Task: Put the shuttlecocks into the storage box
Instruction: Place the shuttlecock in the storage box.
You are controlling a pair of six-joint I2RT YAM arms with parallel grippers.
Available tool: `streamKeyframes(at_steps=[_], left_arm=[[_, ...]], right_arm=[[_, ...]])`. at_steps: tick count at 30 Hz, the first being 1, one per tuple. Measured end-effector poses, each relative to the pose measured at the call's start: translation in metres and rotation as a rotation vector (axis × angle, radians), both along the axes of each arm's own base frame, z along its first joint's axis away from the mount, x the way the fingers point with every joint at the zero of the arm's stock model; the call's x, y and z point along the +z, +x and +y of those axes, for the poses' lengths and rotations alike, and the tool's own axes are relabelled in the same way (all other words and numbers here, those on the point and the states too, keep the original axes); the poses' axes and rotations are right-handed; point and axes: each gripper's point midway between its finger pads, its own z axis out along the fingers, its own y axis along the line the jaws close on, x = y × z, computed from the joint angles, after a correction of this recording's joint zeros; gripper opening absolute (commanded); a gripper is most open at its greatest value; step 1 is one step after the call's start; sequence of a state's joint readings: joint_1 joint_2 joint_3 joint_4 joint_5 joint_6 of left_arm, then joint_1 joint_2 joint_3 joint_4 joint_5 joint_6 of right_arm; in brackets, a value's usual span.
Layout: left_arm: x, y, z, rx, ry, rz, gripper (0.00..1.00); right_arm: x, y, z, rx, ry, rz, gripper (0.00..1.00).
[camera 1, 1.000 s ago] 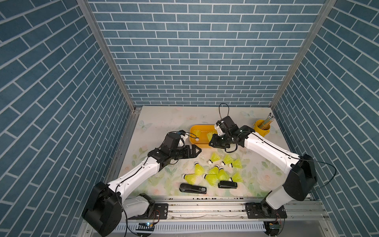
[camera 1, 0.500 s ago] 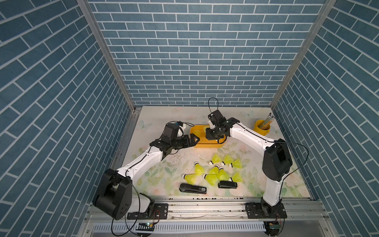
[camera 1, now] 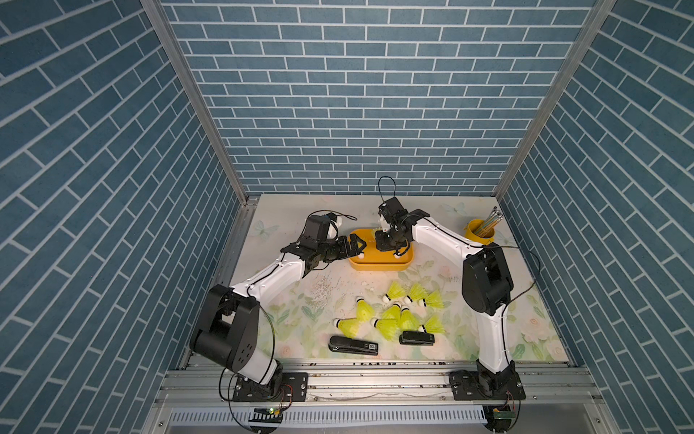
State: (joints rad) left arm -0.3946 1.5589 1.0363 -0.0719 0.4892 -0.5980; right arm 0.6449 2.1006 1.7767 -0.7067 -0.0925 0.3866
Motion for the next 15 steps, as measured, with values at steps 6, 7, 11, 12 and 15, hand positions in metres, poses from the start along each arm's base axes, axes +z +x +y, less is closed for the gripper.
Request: streamKeyframes(at_steps=[6, 7, 11, 12, 15], left_arm=[[-0.017, 0.015, 0.007, -0.025, 0.015, 0.042, 1.00], [-0.021, 0.016, 0.010, -0.026, 0.021, 0.053, 1.00], [-0.025, 0.017, 0.014, -0.033, 0.029, 0.073, 1.00], [-0.025, 0.017, 0.014, -0.036, 0.028, 0.073, 1.00], [-0.022, 0.017, 0.013, -0.041, 0.026, 0.066, 1.00]], right_arm=[[-0.011, -0.001, 0.002, 0.005, -0.007, 0.029, 0.19], [-0.012, -0.001, 0.003, 0.006, -0.007, 0.032, 0.19], [-0.019, 0.002, 0.005, 0.007, -0.011, 0.041, 0.19], [-0.021, 0.002, 0.005, 0.007, -0.014, 0.044, 0.19], [-0.028, 0.003, 0.004, 0.004, -0.023, 0.055, 0.19]])
